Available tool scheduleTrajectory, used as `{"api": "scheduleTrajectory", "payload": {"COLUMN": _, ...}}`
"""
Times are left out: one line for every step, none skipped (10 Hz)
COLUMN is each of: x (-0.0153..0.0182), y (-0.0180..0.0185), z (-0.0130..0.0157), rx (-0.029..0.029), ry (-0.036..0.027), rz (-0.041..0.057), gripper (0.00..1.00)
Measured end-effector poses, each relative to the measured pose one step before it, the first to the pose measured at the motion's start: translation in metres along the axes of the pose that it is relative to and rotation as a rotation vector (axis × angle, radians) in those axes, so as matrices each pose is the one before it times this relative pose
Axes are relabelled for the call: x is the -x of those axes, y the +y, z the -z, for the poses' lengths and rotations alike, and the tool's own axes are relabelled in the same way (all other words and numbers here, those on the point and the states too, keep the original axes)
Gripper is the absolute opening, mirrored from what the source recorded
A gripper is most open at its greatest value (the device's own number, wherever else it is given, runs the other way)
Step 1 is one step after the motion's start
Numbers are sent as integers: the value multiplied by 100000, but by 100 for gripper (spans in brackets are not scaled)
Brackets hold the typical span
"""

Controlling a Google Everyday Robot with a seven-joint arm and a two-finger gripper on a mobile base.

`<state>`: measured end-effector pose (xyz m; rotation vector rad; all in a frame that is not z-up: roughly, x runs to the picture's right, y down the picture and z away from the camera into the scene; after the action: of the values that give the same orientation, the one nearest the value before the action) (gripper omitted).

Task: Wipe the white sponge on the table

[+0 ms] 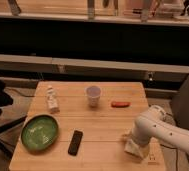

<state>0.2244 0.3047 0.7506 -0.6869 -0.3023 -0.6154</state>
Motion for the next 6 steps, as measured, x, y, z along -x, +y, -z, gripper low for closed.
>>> {"api": "scheduleTrajectory", "payload": {"x": -25, "y": 153, "z": -14, "rx": 170, "ry": -163, "rz": -169, "gripper": 80}}
{"api": "scheduleTrajectory", "payload": {"x": -12, "y": 49, "z": 14, "rx": 21, "ry": -88, "rz": -37, "gripper": 80}}
{"api": "scheduleTrajectory", "payload": {"x": -4, "y": 59, "z": 3, "rx": 44, "ry": -135, "rz": -51, "gripper": 80}}
{"api": "scheduleTrajectory", "payload": {"x": 21, "y": 70, "z": 1, "rx": 39, "ry": -151, "rz": -79, "gripper": 80}}
{"api": "scheduleTrajectory", "payload": {"x": 7, "y": 146, "z": -32, "rx": 201, "ry": -185, "rz": -160, "gripper": 77}}
{"api": "scheduleTrajectory", "payload": {"x": 47, "y": 131, "z": 0, "rx": 148, "ry": -296, "rz": -137, "gripper": 73}}
